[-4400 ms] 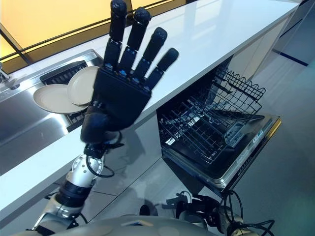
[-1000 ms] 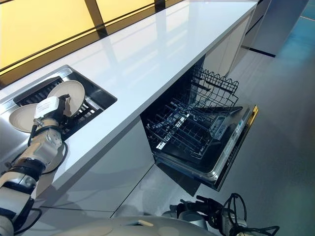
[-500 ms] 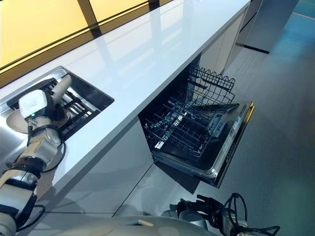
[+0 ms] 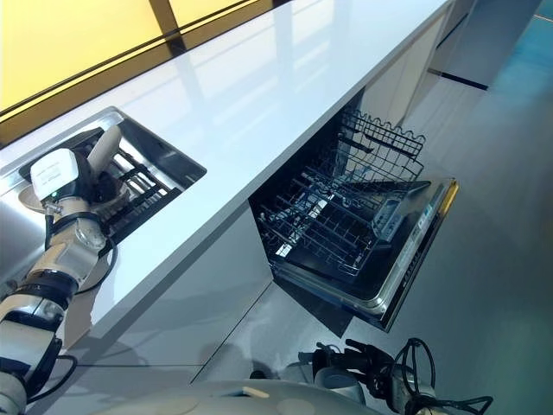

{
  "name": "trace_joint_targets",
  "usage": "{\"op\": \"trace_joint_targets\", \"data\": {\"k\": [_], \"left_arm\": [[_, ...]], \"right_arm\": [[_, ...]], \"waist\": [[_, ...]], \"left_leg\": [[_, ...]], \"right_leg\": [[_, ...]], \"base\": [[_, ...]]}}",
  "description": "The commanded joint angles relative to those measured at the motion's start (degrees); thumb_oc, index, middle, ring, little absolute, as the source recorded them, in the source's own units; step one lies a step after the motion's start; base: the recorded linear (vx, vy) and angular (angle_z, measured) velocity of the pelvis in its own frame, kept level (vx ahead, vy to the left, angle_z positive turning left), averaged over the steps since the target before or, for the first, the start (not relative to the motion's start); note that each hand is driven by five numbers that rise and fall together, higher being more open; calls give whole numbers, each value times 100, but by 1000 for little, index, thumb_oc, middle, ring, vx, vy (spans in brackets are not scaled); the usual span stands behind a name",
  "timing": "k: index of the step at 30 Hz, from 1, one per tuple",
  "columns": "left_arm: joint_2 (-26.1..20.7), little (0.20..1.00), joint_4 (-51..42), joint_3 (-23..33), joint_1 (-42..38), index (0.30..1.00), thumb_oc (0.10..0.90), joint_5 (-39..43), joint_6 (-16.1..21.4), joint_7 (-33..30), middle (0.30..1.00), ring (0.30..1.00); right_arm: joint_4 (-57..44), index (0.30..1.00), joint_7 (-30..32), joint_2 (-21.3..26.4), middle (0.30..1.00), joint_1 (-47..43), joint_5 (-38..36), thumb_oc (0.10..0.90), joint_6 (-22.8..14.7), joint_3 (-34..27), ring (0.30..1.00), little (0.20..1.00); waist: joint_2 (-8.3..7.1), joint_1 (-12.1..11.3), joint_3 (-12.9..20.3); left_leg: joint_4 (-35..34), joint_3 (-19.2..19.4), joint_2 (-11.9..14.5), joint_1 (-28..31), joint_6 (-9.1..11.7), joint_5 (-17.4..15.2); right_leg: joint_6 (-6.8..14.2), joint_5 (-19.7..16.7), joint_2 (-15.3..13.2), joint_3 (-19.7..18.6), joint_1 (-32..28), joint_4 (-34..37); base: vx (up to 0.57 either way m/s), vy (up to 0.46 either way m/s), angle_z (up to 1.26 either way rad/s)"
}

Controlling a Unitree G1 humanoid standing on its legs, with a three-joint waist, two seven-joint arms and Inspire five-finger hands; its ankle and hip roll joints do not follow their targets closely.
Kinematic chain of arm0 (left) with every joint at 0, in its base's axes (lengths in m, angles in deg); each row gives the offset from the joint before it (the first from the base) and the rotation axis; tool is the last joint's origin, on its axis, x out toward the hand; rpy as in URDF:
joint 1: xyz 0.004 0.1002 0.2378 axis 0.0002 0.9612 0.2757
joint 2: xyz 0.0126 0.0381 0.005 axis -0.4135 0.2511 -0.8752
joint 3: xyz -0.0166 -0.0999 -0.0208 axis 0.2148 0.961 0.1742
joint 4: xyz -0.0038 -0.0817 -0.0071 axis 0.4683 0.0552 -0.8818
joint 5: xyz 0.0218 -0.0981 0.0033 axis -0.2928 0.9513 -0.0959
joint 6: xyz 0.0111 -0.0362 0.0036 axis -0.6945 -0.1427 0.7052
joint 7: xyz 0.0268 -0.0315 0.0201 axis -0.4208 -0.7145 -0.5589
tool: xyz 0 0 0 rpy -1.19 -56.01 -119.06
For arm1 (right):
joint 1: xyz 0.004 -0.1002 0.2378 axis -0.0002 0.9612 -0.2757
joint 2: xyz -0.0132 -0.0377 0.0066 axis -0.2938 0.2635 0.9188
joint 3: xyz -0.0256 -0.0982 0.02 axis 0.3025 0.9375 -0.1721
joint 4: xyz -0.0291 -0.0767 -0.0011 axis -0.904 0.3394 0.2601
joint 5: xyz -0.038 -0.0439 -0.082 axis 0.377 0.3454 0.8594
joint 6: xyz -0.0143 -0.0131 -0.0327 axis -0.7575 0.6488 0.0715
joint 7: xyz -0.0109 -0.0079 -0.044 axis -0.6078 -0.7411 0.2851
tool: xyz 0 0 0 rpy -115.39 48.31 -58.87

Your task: Pick up plates and place into dishwasher.

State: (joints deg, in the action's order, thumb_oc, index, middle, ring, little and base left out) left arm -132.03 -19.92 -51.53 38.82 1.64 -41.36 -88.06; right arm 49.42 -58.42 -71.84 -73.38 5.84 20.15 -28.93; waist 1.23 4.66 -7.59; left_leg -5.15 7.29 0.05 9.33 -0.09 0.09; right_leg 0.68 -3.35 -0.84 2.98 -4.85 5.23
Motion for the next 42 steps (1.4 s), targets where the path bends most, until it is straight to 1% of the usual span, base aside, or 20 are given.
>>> {"op": "trace_joint_targets", "data": {"k": [1,4,5,8,11,13,16,20,21,22,24,26,28,30,32,35,36,37,39,42], "left_arm": [[-234,200,-825,775,-359,300,100,429,706,-562,300,300],[-85,200,-1432,1194,-11,300,100,766,914,-588,300,300],[-48,200,-1595,1319,102,300,100,865,1067,-650,300,300],[31,200,-1992,1575,321,300,100,794,1153,-714,300,300],[6,200,-2628,1930,595,300,100,560,1196,-801,300,300],[-80,200,-2922,2099,721,300,100,383,1251,-888,300,300],[-208,200,-3183,2223,788,300,100,246,1366,-1044,300,300],[-246,200,-3534,2460,995,300,100,-55,1647,-1361,300,300],[-223,200,-3662,2551,1098,300,100,-140,1760,-1461,300,300],[-169,200,-3789,2658,1225,300,100,-293,2038,-1631,300,300],[-127,200,-3933,2736,1323,300,100,-416,2290,-1751,300,300],[-115,200,-4024,2799,1368,300,100,-474,2530,-1796,300,300],[-82,200,-4129,2806,1360,300,100,-543,2716,-1827,300,300],[-62,200,-4201,2799,1334,300,100,-557,2766,-1813,300,300],[-17,200,-4318,2680,1290,300,100,-663,2824,-1813,300,300],[-22,200,-4436,2454,1203,300,100,-708,2832,-1863,300,300],[-22,200,-4473,2376,1170,300,100,-723,2840,-1891,300,300],[-16,200,-4479,2352,1155,300,100,-731,2845,-1897,300,300],[-18,200,-4505,2249,1120,300,100,-742,2889,-1957,300,300],[26,200,-4598,2126,1115,300,100,-779,2932,-2046,300,300]], "right_arm": [[332,900,-91,181,900,344,245,800,42,157,900,900],[398,900,-112,156,900,327,331,800,-8,158,900,900],[399,900,-109,146,900,326,357,800,-10,165,900,900],[382,900,-87,124,900,334,371,800,1,188,900,900],[402,900,-36,83,900,370,325,800,-103,155,900,900],[380,900,-5,70,900,392,234,800,-120,115,900,900],[357,900,-8,41,900,424,-378,800,-27,-56,900,900],[279,900,-199,-57,900,428,-1390,800,86,-399,900,900],[202,900,-234,-95,900,448,-1711,800,71,-496,900,900],[92,900,-247,-145,900,482,-2084,800,31,-646,900,900],[39,900,-155,-179,900,521,-2340,800,-44,-788,900,900],[101,900,128,-198,900,531,-2400,800,-78,-931,900,900],[262,900,790,-203,900,516,-2459,800,53,-1125,900,900],[377,900,1084,-187,900,497,-2493,800,127,-1264,900,900],[482,900,1757,-190,900,492,-2826,800,187,-1517,900,900],[395,900,2600,-206,900,538,-3324,800,-262,-1793,900,900],[330,900,2979,-204,900,560,-3467,800,-574,-1906,900,900],[303,900,3065,-213,900,567,-3506,800,-626,-1938,900,900],[93,900,3771,-196,900,599,-3660,800,-1186,-2187,900,900],[-515,900,4788,-209,900,621,-3367,800,-2048,-2409,900,900]], "waist": [[141,51,209],[96,-57,223],[77,-96,224],[33,-172,223],[22,-289,242],[50,-324,272],[82,-355,291],[83,-373,284],[73,-377,272],[56,-383,250],[59,-377,248],[81,-353,271],[113,-302,310],[137,-273,335],[180,-203,378],[238,-113,395],[249,-75,388],[254,-71,387],[270,7,367],[273,85,316]], "left_leg": [[251,-269,-295,-238,-63,-511],[519,-315,-314,-307,-79,-641],[610,-340,-322,-332,-84,-681],[750,-410,-338,-367,-95,-739],[562,-536,-305,-286,-81,-660],[305,-601,-261,-231,-27,-517],[148,-657,-218,-227,59,-398],[449,-670,-259,-315,26,-541],[669,-674,-303,-376,-2,-634],[922,-694,-370,-464,-45,-732],[1044,-703,-417,-505,-98,-813],[965,-690,-430,-453,-143,-825],[794,-657,-433,-361,-183,-798],[640,-627,-433,-293,-208,-756],[363,-576,-432,-179,-240,-672],[43,-530,-425,-68,-257,-547],[26,-514,-428,-61,-266,-550],[24,-510,-429,-60,-270,-553],[38,-437,-434,-45,-310,-575],[240,-318,-470,-88,-395,-696]], "right_leg": [[249,997,320,164,80,-760],[177,1044,318,187,38,-753],[154,1059,319,190,18,-752],[109,1081,328,215,-38,-740],[68,1110,372,295,-129,-690],[59,1137,400,360,-159,-667],[47,1159,415,448,-171,-644],[3,1178,363,449,-123,-710],[-14,1179,335,422,-107,-744],[-28,1161,301,378,-94,-777],[-21,1146,280,341,-88,-796],[5,1146,269,311,-76,-812],[50,1142,256,274,-53,-820],[84,1128,250,238,-37,-812],[155,1104,229,199,-4,-823],[227,1075,219,181,37,-850],[251,1063,211,173,56,-862],[259,1062,209,169,64,-869],[303,1058,188,105,137,-947],[329,1069,162,-25,259,-1107]], "base": [[-66,-81,29],[-31,-66,19],[-14,-72,11],[-3,-53,13],[10,-61,14],[2,-34,13],[-3,-17,22],[1,6,10],[2,56,3],[6,78,1],[15,95,-2],[22,99,-4],[27,96,-4],[26,83,-10],[38,119,-16],[22,93,-12],[2,64,-8],[-8,63,-9],[-16,67,-7],[-36,63,-18]]}}
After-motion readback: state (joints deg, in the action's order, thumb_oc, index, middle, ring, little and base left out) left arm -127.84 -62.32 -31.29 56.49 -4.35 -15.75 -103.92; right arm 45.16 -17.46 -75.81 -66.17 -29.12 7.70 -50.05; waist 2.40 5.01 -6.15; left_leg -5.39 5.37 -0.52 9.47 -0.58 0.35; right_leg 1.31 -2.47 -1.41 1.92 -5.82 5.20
